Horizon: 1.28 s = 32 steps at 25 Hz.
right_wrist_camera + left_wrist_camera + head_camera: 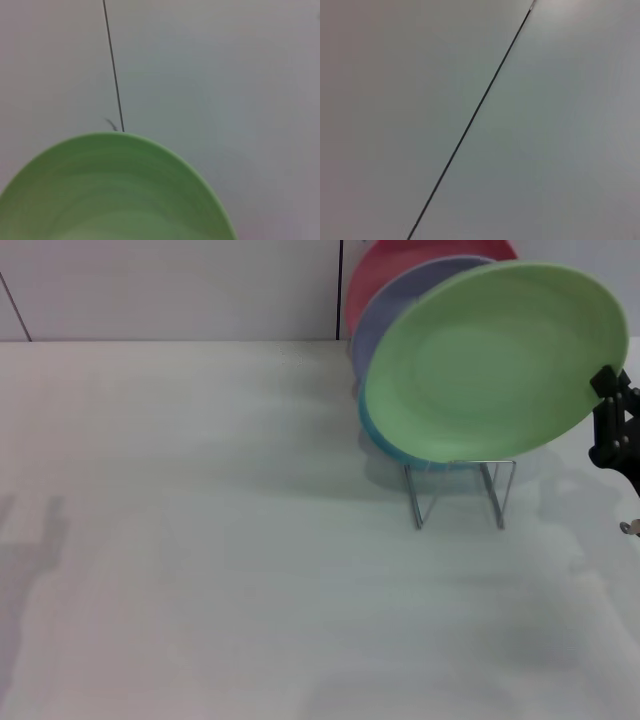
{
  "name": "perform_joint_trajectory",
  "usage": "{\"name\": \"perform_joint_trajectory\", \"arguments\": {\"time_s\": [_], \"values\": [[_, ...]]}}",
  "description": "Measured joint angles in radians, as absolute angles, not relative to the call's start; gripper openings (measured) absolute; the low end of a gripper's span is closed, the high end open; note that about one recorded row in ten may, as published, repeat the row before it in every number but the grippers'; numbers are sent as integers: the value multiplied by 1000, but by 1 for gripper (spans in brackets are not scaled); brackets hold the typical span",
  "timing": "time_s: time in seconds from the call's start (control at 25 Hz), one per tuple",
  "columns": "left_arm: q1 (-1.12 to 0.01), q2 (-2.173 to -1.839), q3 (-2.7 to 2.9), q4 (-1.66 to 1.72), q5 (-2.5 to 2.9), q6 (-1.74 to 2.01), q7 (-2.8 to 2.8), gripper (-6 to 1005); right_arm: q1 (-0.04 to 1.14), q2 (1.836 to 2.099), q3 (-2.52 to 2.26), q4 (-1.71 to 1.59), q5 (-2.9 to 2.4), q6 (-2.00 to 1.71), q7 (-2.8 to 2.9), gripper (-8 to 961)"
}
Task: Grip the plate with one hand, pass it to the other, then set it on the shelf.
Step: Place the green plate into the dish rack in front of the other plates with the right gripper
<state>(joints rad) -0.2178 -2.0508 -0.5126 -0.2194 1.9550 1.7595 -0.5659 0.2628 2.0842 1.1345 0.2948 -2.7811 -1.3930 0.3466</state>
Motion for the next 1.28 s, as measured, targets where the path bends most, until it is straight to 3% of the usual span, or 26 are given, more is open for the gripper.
{"name": "perform_joint_trajectory", "arguments": {"time_s": [1.28], "values": [[-219,-2025,-517,-219,2026,1828,-696,673,255,2092,1122,262,-2747,-1428,229,37]]}}
